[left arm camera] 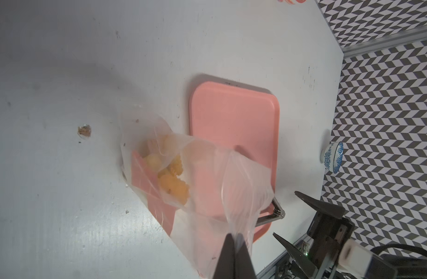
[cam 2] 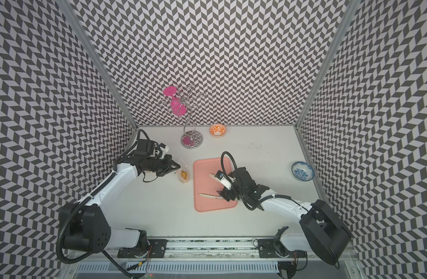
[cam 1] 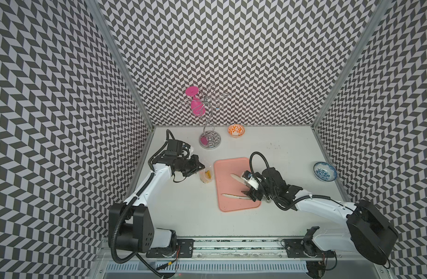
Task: Put the cookies into a resealable bag to prevent moisture
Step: Place the clamp on the tray, then adjust the ziploc bag at the center of the board.
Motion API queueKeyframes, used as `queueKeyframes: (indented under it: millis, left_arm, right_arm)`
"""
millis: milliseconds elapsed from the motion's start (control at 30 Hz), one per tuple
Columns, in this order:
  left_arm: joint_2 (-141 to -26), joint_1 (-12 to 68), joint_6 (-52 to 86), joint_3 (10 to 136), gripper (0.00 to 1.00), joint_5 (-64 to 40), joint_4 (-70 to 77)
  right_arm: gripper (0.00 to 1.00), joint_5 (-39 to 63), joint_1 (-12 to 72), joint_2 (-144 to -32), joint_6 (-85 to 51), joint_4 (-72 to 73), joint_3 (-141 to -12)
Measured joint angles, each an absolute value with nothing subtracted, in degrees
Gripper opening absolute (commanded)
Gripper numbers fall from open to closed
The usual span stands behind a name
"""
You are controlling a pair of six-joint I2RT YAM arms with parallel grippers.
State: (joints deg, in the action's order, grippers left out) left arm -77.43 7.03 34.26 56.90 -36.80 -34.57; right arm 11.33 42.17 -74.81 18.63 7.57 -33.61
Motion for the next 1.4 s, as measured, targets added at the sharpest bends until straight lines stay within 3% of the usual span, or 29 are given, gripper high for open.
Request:
queueKeyframes:
  millis: [167, 300, 633, 1033, 1167, 1400]
  left_arm:
    - [-72.1, 5.1, 45.2, 48.4, 0.0, -39.0, -25.0]
    - [-69.4, 3.1, 51.4, 46.1, 0.0, -39.2, -19.9]
    - [-67.5, 1.6, 57.1, 41.8, 0.0, -39.6, -14.1]
    - [-67.5, 0.3, 56.9, 41.1, 0.0, -40.3, -12.9]
    - [-67.5, 0.2, 56.6, 41.1, 0.0, -40.4, -12.9]
    - [-67.5, -0.6, 56.2, 41.1, 0.03, -40.4, -12.9]
  right_arm:
    - [0.62, 11.2, 49.2, -79.5, 10.4, 22.3, -34.9]
    - [0.56, 9.0, 54.1, -90.0, 7.1, 30.6, -39.8]
    - [0.4, 5.5, 56.8, -106.7, 3.6, 40.4, -51.0]
    - [0.26, 4.7, 56.8, -108.9, 1.8, 42.1, -53.1]
    - [0.14, 5.2, 56.8, -109.2, 1.5, 42.5, -54.3]
    - [0.03, 5.9, 56.3, -109.2, 1.5, 42.5, -54.4]
